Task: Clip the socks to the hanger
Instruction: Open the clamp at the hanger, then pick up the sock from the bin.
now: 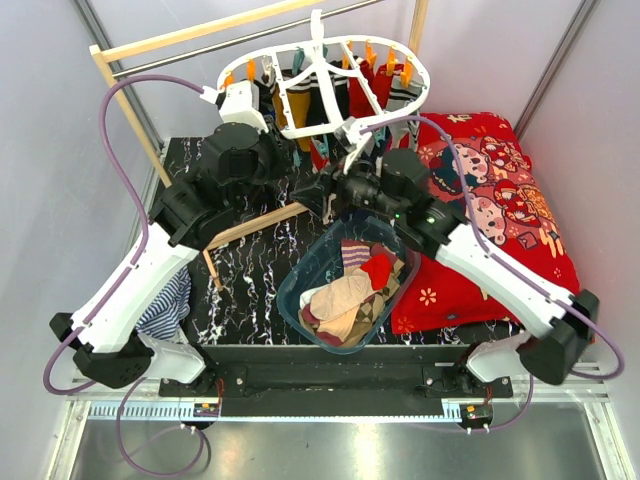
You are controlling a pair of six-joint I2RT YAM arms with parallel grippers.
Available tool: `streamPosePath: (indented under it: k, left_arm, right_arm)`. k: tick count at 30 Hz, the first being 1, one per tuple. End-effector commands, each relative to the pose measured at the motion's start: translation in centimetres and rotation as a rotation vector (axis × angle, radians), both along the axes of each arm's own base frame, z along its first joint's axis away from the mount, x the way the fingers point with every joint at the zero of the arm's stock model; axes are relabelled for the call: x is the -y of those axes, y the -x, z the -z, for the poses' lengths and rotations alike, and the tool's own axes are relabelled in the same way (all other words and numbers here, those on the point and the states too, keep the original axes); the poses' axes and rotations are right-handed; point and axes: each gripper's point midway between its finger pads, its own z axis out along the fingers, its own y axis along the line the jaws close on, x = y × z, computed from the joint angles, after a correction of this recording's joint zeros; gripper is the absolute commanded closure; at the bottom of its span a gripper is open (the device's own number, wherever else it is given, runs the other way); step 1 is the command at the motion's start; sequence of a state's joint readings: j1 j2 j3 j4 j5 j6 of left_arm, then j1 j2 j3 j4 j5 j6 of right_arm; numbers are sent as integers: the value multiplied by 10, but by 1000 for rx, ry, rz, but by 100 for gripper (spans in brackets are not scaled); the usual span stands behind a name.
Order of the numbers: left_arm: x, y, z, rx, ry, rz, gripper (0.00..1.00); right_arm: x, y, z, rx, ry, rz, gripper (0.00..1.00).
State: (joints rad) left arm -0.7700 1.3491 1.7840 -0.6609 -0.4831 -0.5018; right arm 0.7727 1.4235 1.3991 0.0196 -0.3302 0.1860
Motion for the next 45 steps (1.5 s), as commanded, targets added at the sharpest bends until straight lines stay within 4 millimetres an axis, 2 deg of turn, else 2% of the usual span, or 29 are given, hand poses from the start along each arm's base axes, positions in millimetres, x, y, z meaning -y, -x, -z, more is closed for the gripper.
streamPosePath:
  k: [1,2,4,5,7,8,10,11,12,14,18,22,27,33,36,40,45]
  left_arm:
    - [-8,2,-24,83,40,-17,95]
    - [-9,1,-25,89,40,-21,96]
    - [-10,1,-23,94,38,-25,98]
    - [-11,1,-24,102,37,-28,99]
    - [-13,1,-22,106,33,-38,100]
    - [-14,0,-22,110,34,-46,100]
    - [-16,1,-20,113,30,-48,100]
    - [-16,1,-22,122,36,-50,100]
    - [-17,1,-22,122,36,-50,100]
    - [-18,2,-23,128,36,-49,100]
    - [-20,4,-24,135,34,-47,100]
    - [-21,5,-26,148,35,-43,100]
    - [-21,6,-21,151,40,-44,100]
    - [-27,10,-22,168,53,-50,100]
    - [-27,10,-22,176,60,-51,100]
    - [-26,10,-20,174,55,-47,100]
    - [-27,10,-20,176,51,-47,100]
  right_arm:
    - [35,30,-4,-53,28,45,35]
    - [43,31,18,-111,79,77,34]
    - [59,40,28,-177,93,118,32]
    - [69,43,53,-241,149,157,31]
    - [85,52,67,-329,159,215,29]
    - [99,54,93,-397,214,281,28]
    - [113,61,108,-494,205,354,28]
    - [126,61,129,-548,250,426,28]
    - [132,63,137,-586,254,466,28]
    - [149,63,159,-688,270,590,30]
    - [165,56,194,-824,279,745,31]
    - [181,45,236,-970,274,881,39]
    - [184,25,258,-1037,171,991,43]
    - [194,10,289,-1110,179,1090,52]
    - [191,5,304,-1141,196,1090,55]
    - [187,-3,311,-1139,222,1089,57]
    - [187,-3,331,-1156,284,1078,59]
